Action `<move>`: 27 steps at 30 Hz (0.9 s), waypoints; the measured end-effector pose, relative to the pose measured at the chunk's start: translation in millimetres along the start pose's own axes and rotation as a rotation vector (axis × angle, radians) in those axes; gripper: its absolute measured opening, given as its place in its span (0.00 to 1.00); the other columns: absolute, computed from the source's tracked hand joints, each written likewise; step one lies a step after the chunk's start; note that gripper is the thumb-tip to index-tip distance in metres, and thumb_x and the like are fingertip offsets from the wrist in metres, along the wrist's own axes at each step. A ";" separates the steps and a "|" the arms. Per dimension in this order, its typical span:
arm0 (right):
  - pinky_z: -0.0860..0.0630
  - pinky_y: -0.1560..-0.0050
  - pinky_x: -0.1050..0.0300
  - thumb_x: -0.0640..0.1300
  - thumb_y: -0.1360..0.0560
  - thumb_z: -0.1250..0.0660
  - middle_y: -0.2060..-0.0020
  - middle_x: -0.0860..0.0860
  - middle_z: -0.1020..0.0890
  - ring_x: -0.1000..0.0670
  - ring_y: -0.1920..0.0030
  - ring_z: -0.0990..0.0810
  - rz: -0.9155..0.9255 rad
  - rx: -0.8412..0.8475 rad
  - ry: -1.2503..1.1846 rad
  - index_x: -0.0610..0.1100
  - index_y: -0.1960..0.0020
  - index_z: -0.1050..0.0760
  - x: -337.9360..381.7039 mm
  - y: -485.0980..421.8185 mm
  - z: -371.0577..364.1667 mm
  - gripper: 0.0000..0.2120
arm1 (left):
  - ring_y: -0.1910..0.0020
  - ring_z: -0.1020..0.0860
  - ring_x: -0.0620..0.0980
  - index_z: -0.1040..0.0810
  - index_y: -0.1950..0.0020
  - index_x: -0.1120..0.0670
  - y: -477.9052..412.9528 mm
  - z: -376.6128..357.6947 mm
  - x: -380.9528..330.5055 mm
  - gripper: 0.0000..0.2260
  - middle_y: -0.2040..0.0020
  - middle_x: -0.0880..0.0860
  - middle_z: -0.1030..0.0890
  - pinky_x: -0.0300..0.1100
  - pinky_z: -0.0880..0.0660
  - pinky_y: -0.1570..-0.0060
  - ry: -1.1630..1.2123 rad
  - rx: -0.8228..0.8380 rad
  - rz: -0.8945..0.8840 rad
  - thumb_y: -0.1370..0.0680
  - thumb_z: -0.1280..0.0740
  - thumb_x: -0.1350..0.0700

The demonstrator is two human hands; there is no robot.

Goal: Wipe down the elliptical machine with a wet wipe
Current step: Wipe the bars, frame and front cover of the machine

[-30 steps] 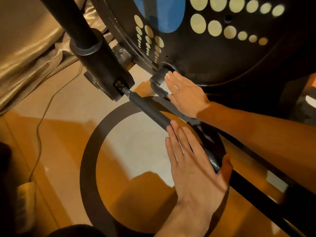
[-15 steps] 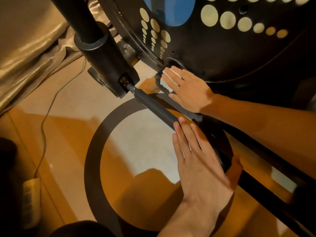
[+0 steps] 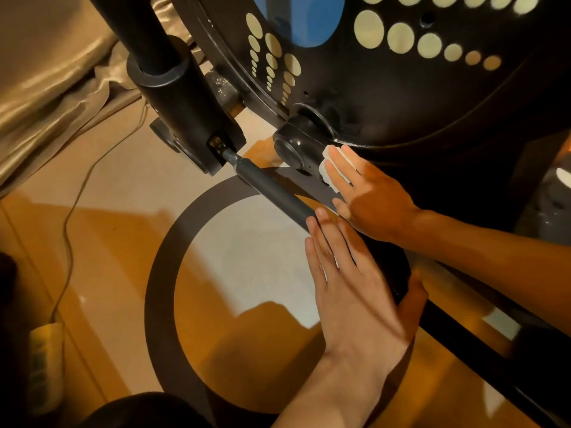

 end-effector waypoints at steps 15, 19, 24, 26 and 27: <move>0.49 0.18 0.44 0.59 0.15 0.61 0.17 0.43 0.49 0.40 0.17 0.51 0.063 -0.055 -0.052 0.41 0.17 0.48 9.7 -68.1 29.4 0.33 | 0.19 0.66 0.68 0.60 0.18 0.66 1.0 -5.6 -10.4 0.50 0.19 0.68 0.67 0.65 0.54 0.20 -0.101 -0.001 -0.073 0.22 0.51 0.29; 0.46 0.19 0.43 0.58 0.14 0.53 0.17 0.43 0.46 0.40 0.18 0.48 0.077 -0.068 0.035 0.40 0.18 0.44 18.7 -98.7 29.2 0.32 | 0.18 0.65 0.66 0.58 0.17 0.65 -0.1 -7.6 -8.2 0.48 0.18 0.67 0.65 0.64 0.53 0.20 -0.045 -0.028 -0.044 0.21 0.54 0.29; 0.48 0.19 0.43 0.51 0.14 0.49 0.17 0.41 0.47 0.39 0.18 0.49 0.102 -0.043 0.058 0.41 0.18 0.44 15.4 -78.3 32.7 0.27 | 0.17 0.64 0.64 0.57 0.17 0.65 1.9 -8.2 -7.3 0.48 0.17 0.66 0.63 0.62 0.55 0.20 -0.021 -0.068 -0.059 0.21 0.52 0.28; 0.52 0.19 0.40 0.45 0.16 0.48 0.18 0.39 0.50 0.36 0.18 0.54 0.174 0.047 0.120 0.39 0.20 0.46 14.8 -54.0 17.6 0.26 | 0.17 0.65 0.62 0.57 0.16 0.63 0.4 -8.4 -6.0 0.48 0.17 0.64 0.63 0.60 0.56 0.20 -0.006 -0.079 -0.051 0.21 0.52 0.27; 0.52 0.19 0.39 0.43 0.17 0.48 0.18 0.38 0.51 0.36 0.18 0.55 0.180 0.065 0.098 0.38 0.20 0.47 13.1 -37.4 14.8 0.26 | 0.17 0.64 0.62 0.56 0.16 0.63 0.1 -7.2 -5.6 0.48 0.17 0.64 0.63 0.59 0.56 0.20 -0.002 -0.090 -0.045 0.21 0.53 0.27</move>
Point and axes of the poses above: each hand's wrist, its own y-axis away from the middle knuckle, its own z-axis out of the back of the hand, x = y × z, the point moved 8 cm from there along -y, towards the middle knuckle
